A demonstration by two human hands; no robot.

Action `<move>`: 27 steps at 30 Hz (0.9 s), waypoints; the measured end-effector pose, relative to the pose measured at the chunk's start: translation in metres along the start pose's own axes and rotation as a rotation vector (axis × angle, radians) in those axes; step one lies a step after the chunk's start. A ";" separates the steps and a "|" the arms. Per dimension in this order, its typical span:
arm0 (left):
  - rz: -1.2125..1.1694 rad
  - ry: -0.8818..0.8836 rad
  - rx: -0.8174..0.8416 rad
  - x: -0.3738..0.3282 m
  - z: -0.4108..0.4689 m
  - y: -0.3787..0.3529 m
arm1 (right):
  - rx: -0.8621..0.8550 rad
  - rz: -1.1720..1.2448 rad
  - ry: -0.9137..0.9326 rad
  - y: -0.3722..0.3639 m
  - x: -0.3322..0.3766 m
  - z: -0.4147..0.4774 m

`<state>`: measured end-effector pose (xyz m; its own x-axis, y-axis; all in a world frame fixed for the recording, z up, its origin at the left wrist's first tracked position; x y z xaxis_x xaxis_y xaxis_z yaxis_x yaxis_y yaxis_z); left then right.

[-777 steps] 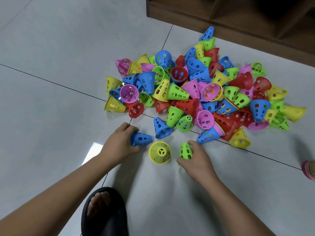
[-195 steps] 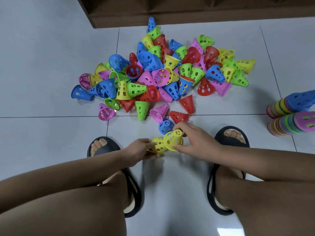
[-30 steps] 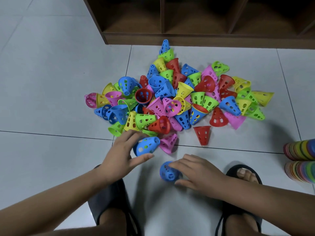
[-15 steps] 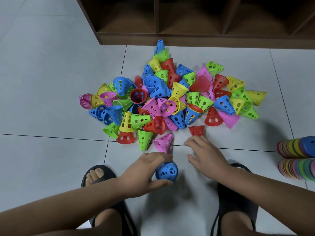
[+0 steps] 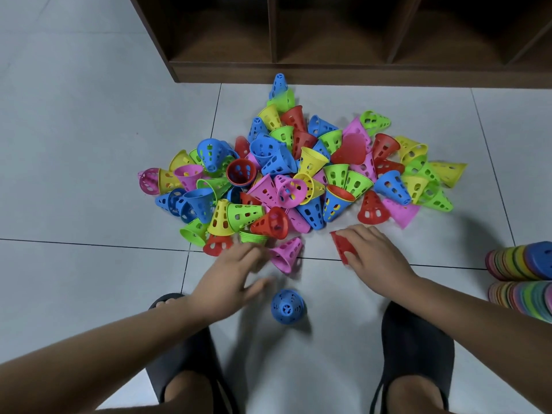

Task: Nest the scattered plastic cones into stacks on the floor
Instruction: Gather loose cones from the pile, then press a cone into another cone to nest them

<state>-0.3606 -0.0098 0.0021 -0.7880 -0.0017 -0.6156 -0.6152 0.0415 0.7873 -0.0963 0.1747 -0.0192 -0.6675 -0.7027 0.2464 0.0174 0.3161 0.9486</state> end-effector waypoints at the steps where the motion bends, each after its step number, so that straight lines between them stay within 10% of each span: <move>1: 0.032 0.036 -0.045 0.007 0.003 0.003 | 0.002 0.034 -0.019 0.000 0.001 -0.002; 18: -0.014 0.382 -0.070 0.043 -0.004 -0.017 | 0.361 1.033 -0.231 0.002 0.062 -0.019; 27: -0.142 0.492 0.015 0.055 -0.023 -0.030 | 0.558 0.950 -0.291 -0.019 0.086 -0.038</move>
<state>-0.3859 -0.0342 -0.0541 -0.6167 -0.4785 -0.6250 -0.7195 0.0206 0.6942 -0.1259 0.0841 -0.0081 -0.7096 0.1242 0.6935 0.3233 0.9320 0.1639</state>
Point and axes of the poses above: each hand's wrist, its own z-axis towards the middle knuckle, its own y-axis out of the back of the hand, x = y × z, the point moved 4 cm from there along z, towards the middle knuckle, and after that the axes turned 6 degrees about -z, right-handed, at the moved point
